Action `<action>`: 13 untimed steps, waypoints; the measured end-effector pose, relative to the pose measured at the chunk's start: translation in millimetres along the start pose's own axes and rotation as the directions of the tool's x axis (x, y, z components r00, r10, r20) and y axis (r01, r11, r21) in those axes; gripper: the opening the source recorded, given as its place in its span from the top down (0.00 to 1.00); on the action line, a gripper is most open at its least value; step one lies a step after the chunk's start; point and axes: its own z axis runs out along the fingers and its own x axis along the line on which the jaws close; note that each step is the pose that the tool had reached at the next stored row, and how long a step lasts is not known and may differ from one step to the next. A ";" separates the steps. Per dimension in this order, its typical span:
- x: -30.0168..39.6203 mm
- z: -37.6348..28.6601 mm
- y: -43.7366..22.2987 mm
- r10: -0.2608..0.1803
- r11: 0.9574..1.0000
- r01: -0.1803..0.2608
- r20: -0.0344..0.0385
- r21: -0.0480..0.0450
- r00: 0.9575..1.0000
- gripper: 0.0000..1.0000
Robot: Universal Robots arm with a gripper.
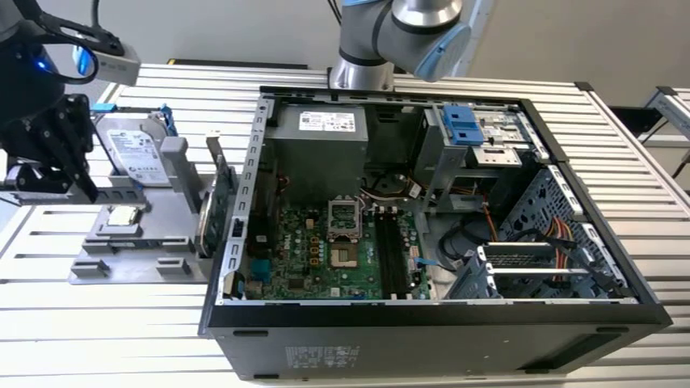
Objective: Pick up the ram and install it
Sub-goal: 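Pick up the ram and move it above insertion slot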
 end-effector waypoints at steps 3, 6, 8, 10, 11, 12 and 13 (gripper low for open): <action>0.0 -2.6 0.0 0.000 1.000 0.000 0.006 0.001 1.000 1.00; 0.0 -6.3 0.0 0.000 1.000 0.000 0.007 0.000 1.000 1.00; 0.0 -9.2 0.0 0.000 1.000 0.000 0.007 0.000 1.000 1.00; 0.0 -12.5 0.1 0.000 1.000 0.000 0.007 0.000 1.000 1.00; 0.0 -14.2 0.1 0.000 1.000 0.000 0.007 0.000 1.000 1.00; 0.0 -15.9 0.1 0.000 1.000 0.000 0.007 0.001 1.000 1.00; 0.0 -17.6 0.1 0.000 1.000 0.000 0.007 0.000 1.000 1.00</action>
